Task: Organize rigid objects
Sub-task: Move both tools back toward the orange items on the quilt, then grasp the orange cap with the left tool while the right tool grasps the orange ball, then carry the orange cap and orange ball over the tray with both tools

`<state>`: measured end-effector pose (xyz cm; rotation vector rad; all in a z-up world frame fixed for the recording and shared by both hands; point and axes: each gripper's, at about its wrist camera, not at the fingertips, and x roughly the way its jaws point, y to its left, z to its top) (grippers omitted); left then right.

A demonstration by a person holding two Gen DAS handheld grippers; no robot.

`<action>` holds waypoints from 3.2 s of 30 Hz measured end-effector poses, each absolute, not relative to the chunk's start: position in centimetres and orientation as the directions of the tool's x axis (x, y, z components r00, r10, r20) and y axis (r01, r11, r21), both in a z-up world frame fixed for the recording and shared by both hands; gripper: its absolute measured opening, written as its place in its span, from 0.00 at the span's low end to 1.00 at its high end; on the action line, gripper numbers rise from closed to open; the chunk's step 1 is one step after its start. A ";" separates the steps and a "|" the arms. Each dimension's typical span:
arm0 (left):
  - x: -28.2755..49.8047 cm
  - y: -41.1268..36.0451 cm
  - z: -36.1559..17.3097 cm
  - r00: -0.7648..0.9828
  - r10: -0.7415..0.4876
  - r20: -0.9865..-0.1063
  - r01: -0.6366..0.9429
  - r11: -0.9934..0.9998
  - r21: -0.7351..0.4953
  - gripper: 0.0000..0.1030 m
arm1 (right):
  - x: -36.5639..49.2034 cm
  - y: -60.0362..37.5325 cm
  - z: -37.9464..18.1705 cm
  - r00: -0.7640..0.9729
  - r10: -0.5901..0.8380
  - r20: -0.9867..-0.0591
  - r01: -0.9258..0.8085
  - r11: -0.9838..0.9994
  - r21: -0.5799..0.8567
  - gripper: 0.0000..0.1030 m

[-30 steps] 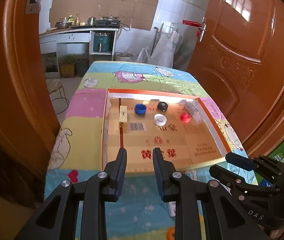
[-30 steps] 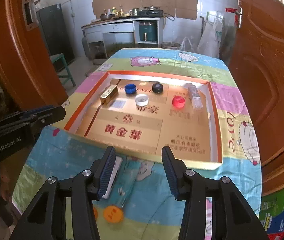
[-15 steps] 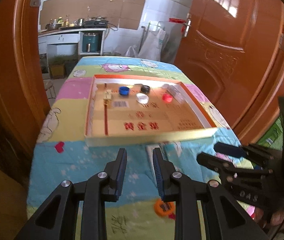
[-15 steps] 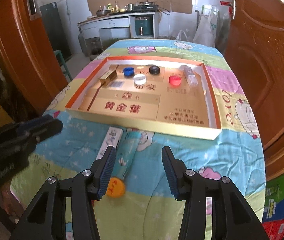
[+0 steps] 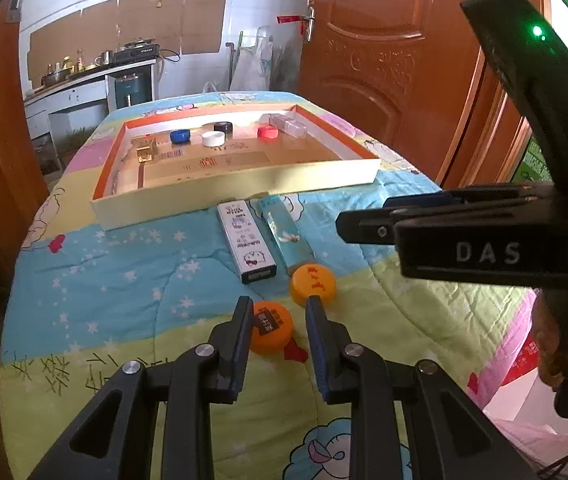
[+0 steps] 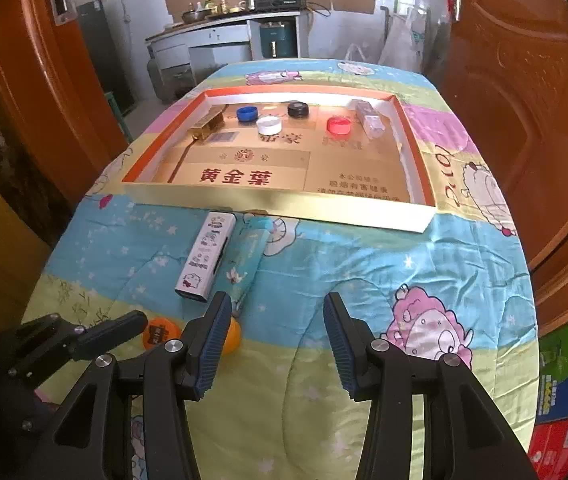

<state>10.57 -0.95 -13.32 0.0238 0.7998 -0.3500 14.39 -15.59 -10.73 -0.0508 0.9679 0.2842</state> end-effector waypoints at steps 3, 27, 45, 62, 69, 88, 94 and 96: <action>10.8 -1.2 -13.7 0.645 -0.285 -0.709 0.317 0.944 -0.091 0.26 | 14.3 -15.9 -10.9 0.531 0.214 -0.820 -0.254 0.963 0.086 0.48; 10.8 -0.4 -14.9 0.664 -0.282 -0.693 0.313 0.946 -0.084 0.30 | 13.6 -15.5 -12.8 0.492 0.225 -0.841 -0.268 0.958 0.100 0.48; 10.1 3.7 -13.7 0.706 -0.211 -0.676 0.196 0.976 -0.100 0.30 | 13.3 -11.9 -14.4 0.453 0.275 -0.848 -0.360 0.927 0.108 0.48; 10.2 4.4 -13.1 0.719 -0.202 -0.665 0.171 0.979 -0.112 0.30 | 12.7 -13.5 -13.0 0.488 0.263 -0.832 -0.321 0.941 0.110 0.29; 10.2 4.4 -12.6 0.723 -0.201 -0.661 0.171 0.979 -0.111 0.30 | 12.6 -13.8 -12.6 0.495 0.270 -0.826 -0.316 0.941 0.118 0.29; 12.4 3.6 -11.0 0.734 -0.197 -0.650 0.179 0.979 -0.094 0.30 | 13.6 -14.8 -10.9 0.521 0.288 -0.803 -0.318 0.939 0.130 0.29; 13.3 3.3 -10.6 0.732 -0.201 -0.651 0.185 0.978 -0.094 0.30 | 14.4 -15.3 -10.6 0.524 0.290 -0.800 -0.313 0.940 0.136 0.29; 13.7 3.1 -10.6 0.731 -0.202 -0.652 0.188 0.978 -0.092 0.30 | 14.7 -15.5 -10.6 0.525 0.291 -0.800 -0.309 0.941 0.139 0.29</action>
